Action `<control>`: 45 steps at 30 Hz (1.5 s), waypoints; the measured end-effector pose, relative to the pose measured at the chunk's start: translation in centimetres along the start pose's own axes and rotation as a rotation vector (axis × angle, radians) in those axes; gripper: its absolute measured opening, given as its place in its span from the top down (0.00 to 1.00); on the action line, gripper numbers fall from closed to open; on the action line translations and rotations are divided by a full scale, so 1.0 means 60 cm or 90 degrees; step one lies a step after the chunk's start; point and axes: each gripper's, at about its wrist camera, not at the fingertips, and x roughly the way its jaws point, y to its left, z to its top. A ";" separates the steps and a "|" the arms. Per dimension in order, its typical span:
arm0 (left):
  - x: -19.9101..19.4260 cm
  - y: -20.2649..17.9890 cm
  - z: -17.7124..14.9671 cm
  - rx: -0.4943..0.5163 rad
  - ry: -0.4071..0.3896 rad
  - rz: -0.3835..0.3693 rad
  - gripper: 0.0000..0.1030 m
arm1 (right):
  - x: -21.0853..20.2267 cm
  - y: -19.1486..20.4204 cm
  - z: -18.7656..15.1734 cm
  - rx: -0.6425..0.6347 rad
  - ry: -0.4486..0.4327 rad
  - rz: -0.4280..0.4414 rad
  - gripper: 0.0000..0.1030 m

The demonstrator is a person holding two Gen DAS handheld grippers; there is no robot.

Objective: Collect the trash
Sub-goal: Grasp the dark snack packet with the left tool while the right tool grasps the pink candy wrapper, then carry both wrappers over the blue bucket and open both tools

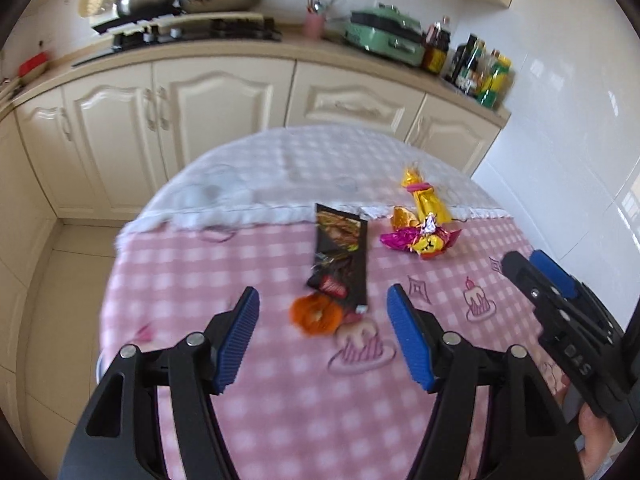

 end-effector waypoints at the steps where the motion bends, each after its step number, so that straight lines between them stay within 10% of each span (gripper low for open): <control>1: 0.010 0.001 0.003 0.000 0.009 -0.001 0.37 | 0.005 -0.008 -0.001 0.001 0.007 -0.002 0.40; 8: 0.105 -0.006 0.023 0.004 0.081 0.023 0.39 | 0.066 -0.024 0.007 0.017 0.058 0.015 0.39; 12: 0.122 0.000 0.027 -0.001 0.090 0.014 0.74 | 0.088 -0.016 0.013 0.024 0.077 0.037 0.39; 20: 0.118 -0.005 0.030 0.022 0.075 0.000 0.84 | 0.151 0.010 0.027 0.059 0.126 0.078 0.37; 28: 0.072 0.008 0.025 0.006 0.041 -0.028 0.85 | 0.167 0.018 0.017 0.057 0.142 0.091 0.61; 45: -0.109 0.119 -0.017 -0.056 -0.056 -0.049 0.85 | -0.007 0.191 0.031 -0.028 0.038 0.174 0.62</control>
